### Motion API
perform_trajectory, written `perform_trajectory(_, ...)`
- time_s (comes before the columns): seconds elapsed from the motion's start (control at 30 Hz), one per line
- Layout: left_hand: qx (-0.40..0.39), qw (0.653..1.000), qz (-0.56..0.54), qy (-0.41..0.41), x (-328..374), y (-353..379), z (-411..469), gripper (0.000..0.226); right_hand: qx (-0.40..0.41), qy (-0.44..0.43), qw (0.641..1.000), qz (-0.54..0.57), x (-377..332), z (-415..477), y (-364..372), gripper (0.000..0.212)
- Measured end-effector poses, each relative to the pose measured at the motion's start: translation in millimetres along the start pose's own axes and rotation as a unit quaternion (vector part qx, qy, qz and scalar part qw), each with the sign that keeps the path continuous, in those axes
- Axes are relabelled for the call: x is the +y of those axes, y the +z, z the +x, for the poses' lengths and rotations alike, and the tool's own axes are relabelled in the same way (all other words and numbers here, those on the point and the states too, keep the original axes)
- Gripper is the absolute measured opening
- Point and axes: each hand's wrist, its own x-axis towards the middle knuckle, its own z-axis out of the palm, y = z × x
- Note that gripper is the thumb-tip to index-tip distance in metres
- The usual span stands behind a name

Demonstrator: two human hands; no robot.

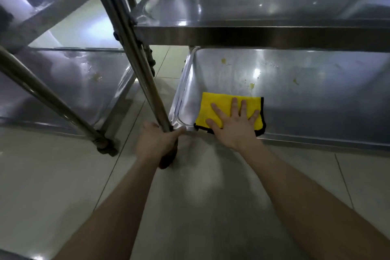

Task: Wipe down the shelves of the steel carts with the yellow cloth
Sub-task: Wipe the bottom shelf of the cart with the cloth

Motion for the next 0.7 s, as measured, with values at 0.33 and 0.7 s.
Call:
perform_trajectory(0.33, 0.24, 0.869, -0.389, 0.189, 60, -6, 25, 0.038, -0.01, -0.025, 0.999, -0.017, -10, -8, 10, 0.075)
perform_trajectory(0.7, 0.207, 0.856, -0.407, 0.245, 45, -2, 39, 0.036, -0.002, 0.013, 1.0, -0.023, -17, 98, 4, 0.084)
